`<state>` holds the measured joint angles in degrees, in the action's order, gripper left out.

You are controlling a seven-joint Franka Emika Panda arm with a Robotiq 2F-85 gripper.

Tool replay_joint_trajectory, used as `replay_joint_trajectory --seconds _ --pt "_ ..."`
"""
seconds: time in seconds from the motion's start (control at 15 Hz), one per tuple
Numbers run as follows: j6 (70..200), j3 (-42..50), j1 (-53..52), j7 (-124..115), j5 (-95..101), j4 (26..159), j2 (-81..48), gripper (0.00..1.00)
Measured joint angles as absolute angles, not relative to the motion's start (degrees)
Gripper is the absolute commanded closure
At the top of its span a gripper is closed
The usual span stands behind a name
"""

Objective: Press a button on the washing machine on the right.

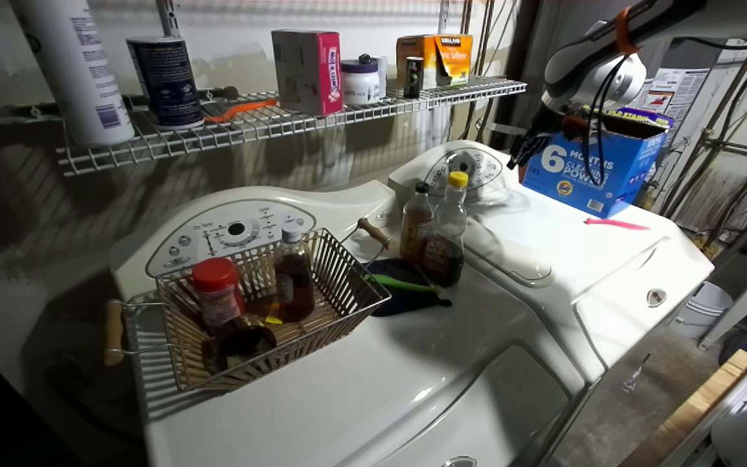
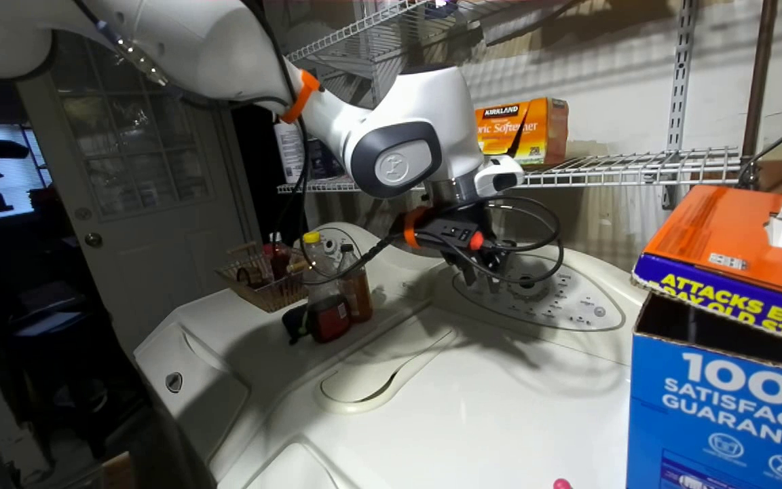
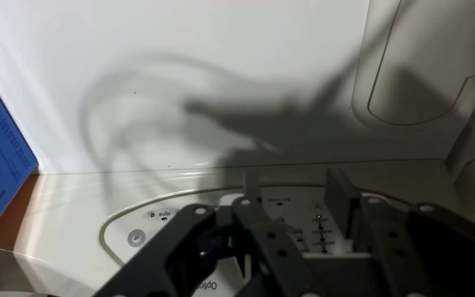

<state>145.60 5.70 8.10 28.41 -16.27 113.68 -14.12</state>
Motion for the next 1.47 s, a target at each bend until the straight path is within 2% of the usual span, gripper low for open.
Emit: replay_joint_trajectory --seconds 0.2,0.27,0.33,0.4,1.47 --pt "147.4 3.3 9.9 28.4 -17.3 111.2 -17.6 1.0" --pt "147.9 2.6 10.5 28.4 -17.6 110.3 -18.9 1.0" --pt "148.2 1.8 11.1 28.4 -17.8 109.4 -20.2 0.93" --pt "148.6 1.0 11.7 28.4 -17.9 108.4 -21.5 0.99" --pt "149.0 -0.4 12.7 28.4 -17.7 105.8 -24.1 1.0"
